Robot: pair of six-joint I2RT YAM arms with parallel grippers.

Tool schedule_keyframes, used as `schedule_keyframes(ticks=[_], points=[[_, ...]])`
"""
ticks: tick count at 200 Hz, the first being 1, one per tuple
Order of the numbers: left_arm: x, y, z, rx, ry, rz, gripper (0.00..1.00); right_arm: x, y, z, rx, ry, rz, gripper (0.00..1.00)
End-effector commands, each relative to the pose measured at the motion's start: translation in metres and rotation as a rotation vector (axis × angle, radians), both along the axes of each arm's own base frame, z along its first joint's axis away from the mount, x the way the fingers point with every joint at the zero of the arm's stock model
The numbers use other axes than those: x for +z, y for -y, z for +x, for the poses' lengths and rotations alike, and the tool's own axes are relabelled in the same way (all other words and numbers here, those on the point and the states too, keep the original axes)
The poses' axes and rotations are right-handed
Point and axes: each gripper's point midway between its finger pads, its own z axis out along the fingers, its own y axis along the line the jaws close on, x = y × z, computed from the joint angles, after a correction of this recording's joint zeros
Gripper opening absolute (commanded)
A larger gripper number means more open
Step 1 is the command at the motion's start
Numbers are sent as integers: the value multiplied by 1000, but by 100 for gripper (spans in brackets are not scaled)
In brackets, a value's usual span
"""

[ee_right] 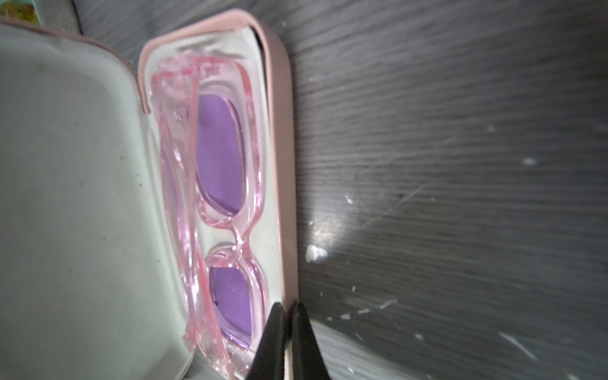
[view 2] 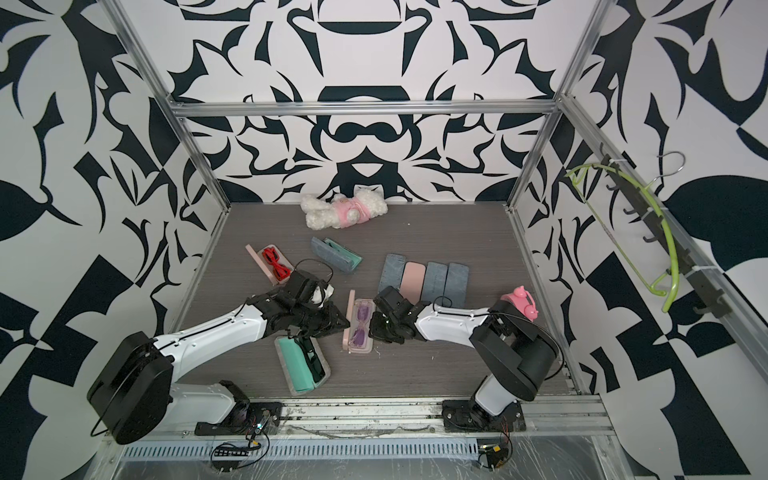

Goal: Close the glasses case
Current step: Close the glasses case at the center of the board.

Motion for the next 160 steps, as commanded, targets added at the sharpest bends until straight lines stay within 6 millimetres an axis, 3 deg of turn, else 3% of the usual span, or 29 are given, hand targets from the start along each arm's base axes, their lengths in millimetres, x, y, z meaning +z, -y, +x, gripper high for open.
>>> schedule_keyframes(ticks=[1,66,160], points=[[-4,3,-2,-18,-5,22,24,-10,6,-4,4,-13,-23,8],[-10,19,-10,-57,-9,36,16,-13,4,-3,7,-19,-21,7],[-20,36,-20,-97,-26,45,15,-16,2,-4,11,-28,-13,6]])
